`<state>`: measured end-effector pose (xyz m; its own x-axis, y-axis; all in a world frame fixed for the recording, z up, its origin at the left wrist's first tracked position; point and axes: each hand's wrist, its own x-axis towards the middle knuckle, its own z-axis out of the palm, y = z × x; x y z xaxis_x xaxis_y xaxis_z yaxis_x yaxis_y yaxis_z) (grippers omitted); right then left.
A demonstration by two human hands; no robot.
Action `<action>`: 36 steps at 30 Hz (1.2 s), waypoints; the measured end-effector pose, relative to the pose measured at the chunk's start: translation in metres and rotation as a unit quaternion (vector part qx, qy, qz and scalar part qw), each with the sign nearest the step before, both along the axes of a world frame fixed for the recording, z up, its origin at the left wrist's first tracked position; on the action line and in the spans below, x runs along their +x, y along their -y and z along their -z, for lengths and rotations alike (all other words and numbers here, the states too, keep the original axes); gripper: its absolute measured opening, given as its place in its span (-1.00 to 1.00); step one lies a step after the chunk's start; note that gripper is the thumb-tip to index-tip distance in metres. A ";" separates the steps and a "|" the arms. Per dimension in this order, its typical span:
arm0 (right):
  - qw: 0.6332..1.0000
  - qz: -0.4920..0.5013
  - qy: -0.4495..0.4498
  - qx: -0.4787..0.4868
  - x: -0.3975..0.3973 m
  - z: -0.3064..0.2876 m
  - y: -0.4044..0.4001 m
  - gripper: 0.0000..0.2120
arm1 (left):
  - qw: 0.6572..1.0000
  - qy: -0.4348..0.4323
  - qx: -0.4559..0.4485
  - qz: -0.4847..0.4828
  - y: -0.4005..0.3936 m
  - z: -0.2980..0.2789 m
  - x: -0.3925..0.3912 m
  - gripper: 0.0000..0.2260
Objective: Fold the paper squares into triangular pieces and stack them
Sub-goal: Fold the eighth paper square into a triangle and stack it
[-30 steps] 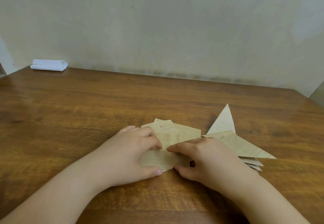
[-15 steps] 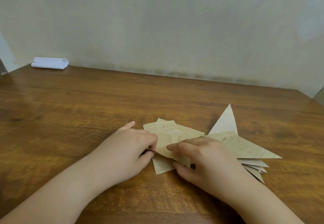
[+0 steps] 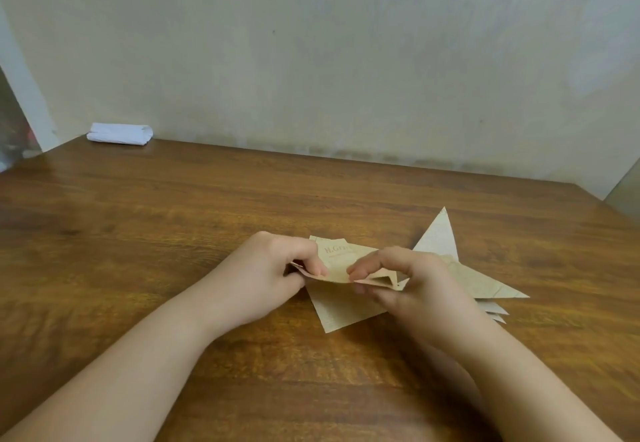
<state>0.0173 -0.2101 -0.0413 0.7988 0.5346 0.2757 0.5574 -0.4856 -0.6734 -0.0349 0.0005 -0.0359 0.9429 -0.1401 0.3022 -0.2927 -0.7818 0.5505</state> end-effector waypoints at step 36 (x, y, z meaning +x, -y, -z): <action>0.982 -0.008 0.149 -0.116 -0.130 0.038 0.038 -0.52 | 0.972 0.226 0.057 -0.022 0.037 0.072 -0.167 -0.86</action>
